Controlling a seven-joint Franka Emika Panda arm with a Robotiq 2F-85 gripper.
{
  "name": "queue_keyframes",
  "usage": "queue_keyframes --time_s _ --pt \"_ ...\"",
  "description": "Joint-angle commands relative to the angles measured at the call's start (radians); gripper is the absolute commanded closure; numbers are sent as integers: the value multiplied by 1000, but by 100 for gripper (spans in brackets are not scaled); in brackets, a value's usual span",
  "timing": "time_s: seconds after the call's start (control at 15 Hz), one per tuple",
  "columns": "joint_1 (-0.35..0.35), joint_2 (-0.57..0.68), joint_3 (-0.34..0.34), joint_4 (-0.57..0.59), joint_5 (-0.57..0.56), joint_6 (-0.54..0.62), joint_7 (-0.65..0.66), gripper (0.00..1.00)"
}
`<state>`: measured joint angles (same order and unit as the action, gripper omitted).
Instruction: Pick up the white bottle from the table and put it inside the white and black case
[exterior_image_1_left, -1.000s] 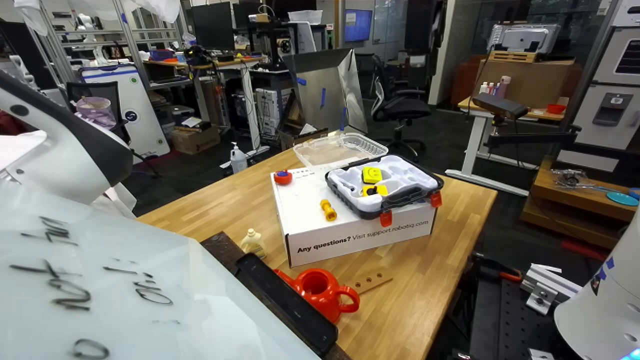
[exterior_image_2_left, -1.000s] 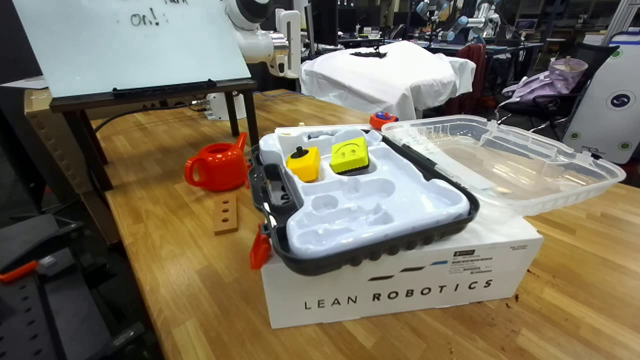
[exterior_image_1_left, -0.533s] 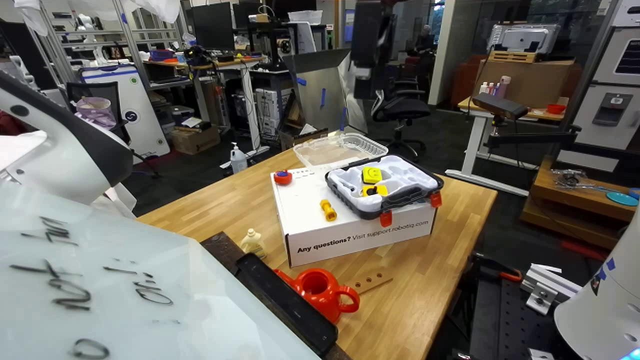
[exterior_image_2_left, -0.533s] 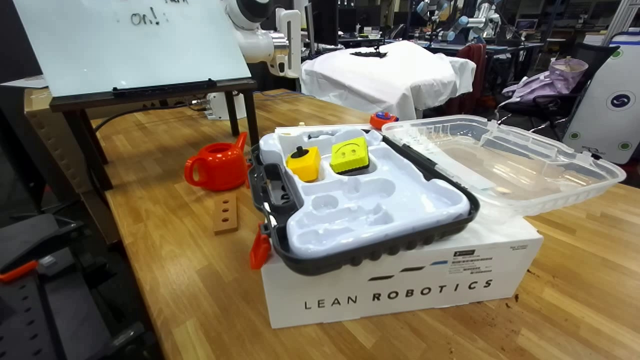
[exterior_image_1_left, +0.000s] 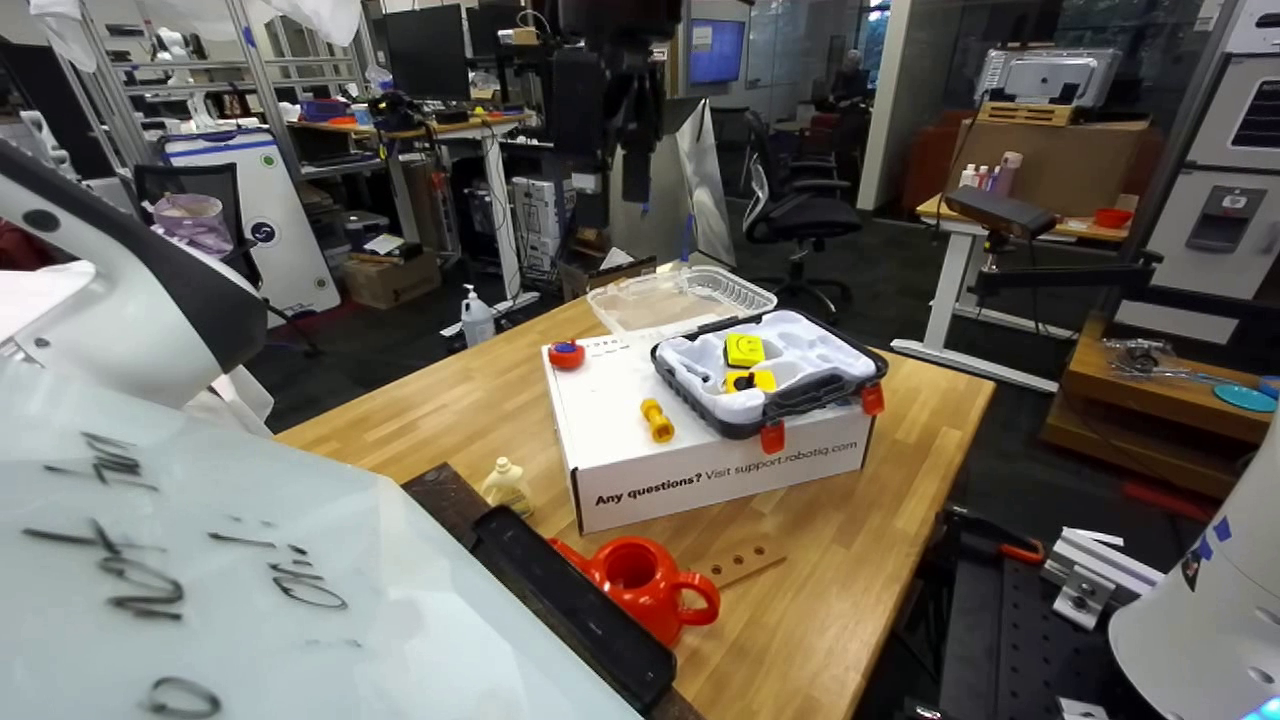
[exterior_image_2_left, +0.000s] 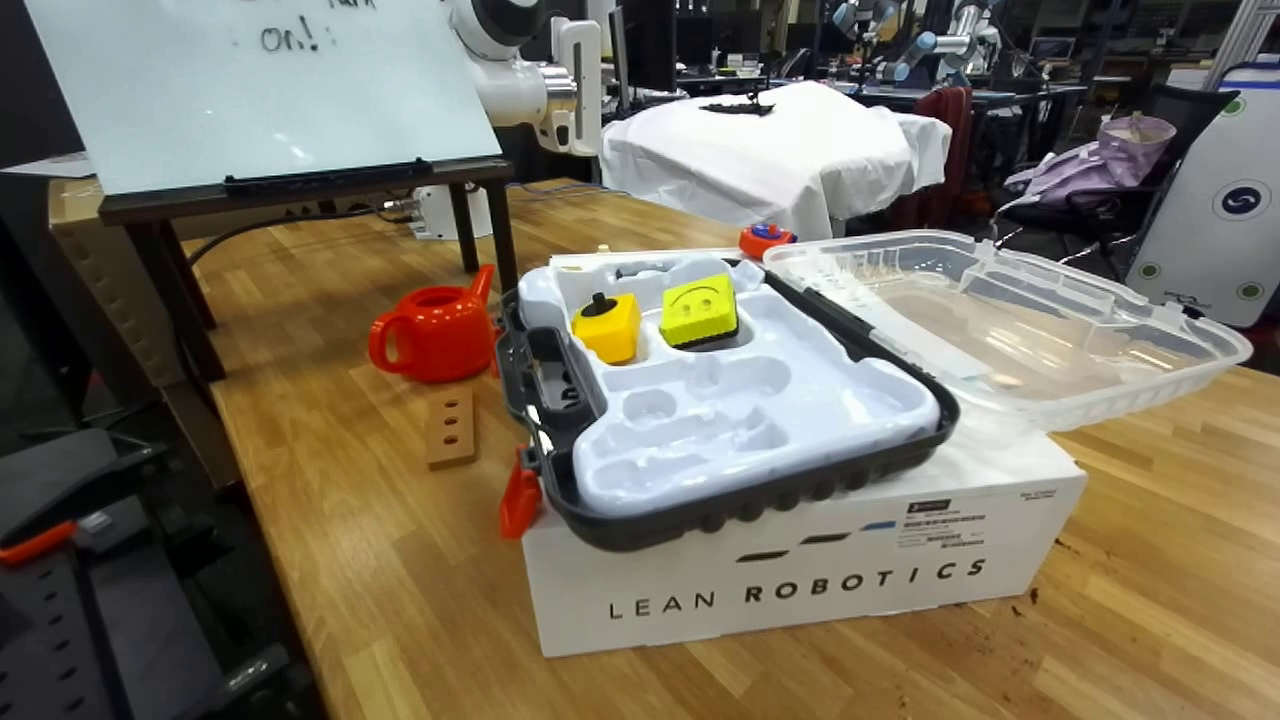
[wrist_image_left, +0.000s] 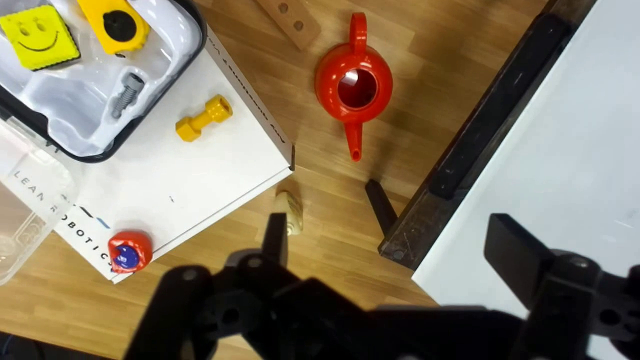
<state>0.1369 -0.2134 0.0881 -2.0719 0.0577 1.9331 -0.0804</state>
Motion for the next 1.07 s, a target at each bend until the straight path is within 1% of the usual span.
queue_keyframes --time_s 0.0,0.33,0.47,0.6,0.8,1.0 --pt "-7 -1 6 3 1 -3 -1 0" --pt "-6 -3 6 3 1 -3 -1 0" --pt "-6 -2 10 -3 1 22 14 0" --pt "-4 16 7 11 6 39 -12 0" --pt "-7 82 7 58 -27 82 -52 0" --pt "-6 195 14 138 -75 119 -76 0"
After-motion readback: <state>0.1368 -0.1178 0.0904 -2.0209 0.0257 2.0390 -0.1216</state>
